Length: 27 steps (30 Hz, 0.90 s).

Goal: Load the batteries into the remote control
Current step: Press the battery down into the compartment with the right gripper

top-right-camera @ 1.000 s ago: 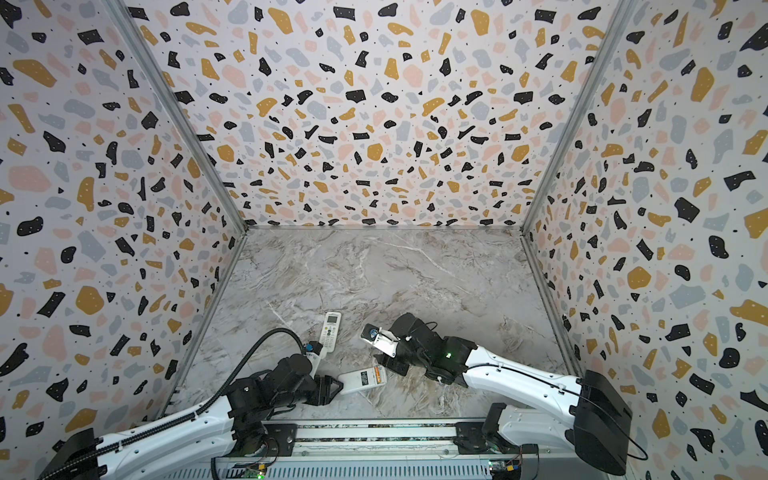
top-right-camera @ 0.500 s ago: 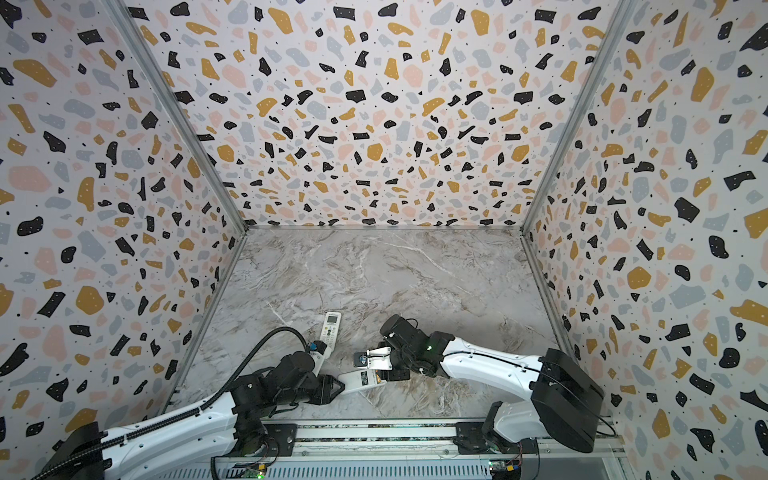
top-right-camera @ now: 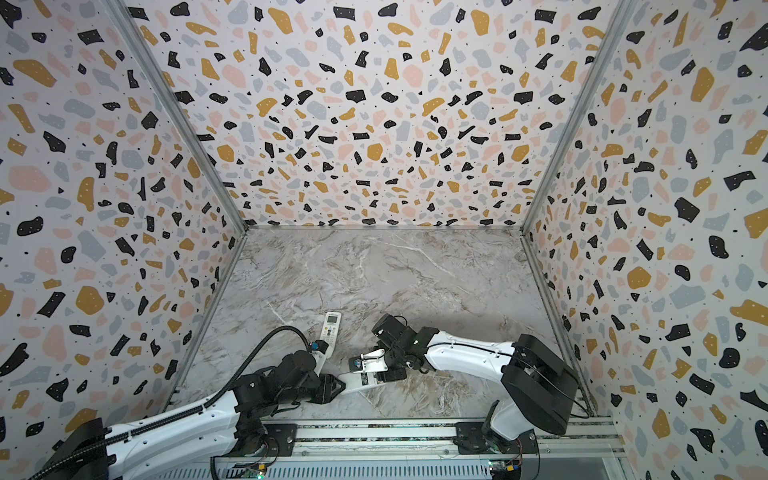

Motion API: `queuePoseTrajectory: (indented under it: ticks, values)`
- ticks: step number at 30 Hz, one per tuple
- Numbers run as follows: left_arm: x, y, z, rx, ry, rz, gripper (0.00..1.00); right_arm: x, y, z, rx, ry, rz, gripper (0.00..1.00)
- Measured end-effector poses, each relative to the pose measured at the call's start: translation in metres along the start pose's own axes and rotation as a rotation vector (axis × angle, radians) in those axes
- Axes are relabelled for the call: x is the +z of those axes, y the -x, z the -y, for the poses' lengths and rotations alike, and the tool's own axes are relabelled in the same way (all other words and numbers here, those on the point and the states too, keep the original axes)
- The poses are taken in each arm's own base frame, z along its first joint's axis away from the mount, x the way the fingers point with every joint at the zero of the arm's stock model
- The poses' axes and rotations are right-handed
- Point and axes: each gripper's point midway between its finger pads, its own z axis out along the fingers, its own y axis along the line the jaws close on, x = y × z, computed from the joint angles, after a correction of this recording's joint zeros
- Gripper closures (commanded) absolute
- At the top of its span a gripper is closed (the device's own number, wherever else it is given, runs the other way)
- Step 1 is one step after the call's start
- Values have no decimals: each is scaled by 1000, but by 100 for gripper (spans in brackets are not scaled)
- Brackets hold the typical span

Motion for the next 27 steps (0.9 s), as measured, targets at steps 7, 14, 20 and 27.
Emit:
queuePoseTrajectory:
  ticks: [7, 14, 20, 27]
  values:
    - [1, 0, 0, 0, 0, 0, 64, 6, -8, 0, 9, 14, -19, 55]
    - [2, -2, -2, -1, 6, -6, 65, 11, -12, -2, 11, 29, -32, 56]
    - [3, -2, -3, -2, 8, -9, 67, 15, -13, -3, 13, 49, -36, 59]
    - [4, -2, -2, -1, 2, -3, 67, 19, -18, -9, 21, 84, -51, 63]
